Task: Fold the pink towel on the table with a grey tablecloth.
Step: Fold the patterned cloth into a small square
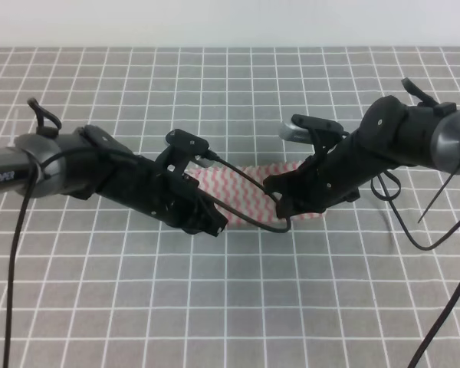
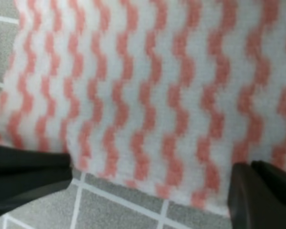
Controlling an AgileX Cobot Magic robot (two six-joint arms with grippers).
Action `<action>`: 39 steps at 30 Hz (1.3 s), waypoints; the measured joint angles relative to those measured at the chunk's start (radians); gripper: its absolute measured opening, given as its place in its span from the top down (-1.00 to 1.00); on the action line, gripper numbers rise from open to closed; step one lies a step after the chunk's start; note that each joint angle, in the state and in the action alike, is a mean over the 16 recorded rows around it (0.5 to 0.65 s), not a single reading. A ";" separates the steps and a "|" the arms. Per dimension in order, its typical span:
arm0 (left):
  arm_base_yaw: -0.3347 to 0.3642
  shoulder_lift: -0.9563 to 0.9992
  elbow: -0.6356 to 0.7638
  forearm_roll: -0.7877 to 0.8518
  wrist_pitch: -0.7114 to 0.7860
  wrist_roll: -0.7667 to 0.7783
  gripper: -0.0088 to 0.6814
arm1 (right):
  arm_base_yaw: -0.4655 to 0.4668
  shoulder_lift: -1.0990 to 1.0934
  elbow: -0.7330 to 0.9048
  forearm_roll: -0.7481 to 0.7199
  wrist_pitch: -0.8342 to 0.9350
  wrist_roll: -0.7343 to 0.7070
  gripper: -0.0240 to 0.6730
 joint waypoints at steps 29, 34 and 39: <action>0.022 -0.001 0.000 0.045 -0.032 -0.013 0.99 | 0.000 -0.004 -0.098 0.028 0.064 -0.005 0.98; 0.034 -0.009 0.000 0.043 -0.023 -0.018 0.99 | 0.000 -0.003 -0.099 0.027 0.069 -0.005 0.98; 0.041 -0.021 0.001 0.038 -0.015 -0.020 0.99 | 0.000 -0.002 -0.099 0.027 0.069 -0.005 0.98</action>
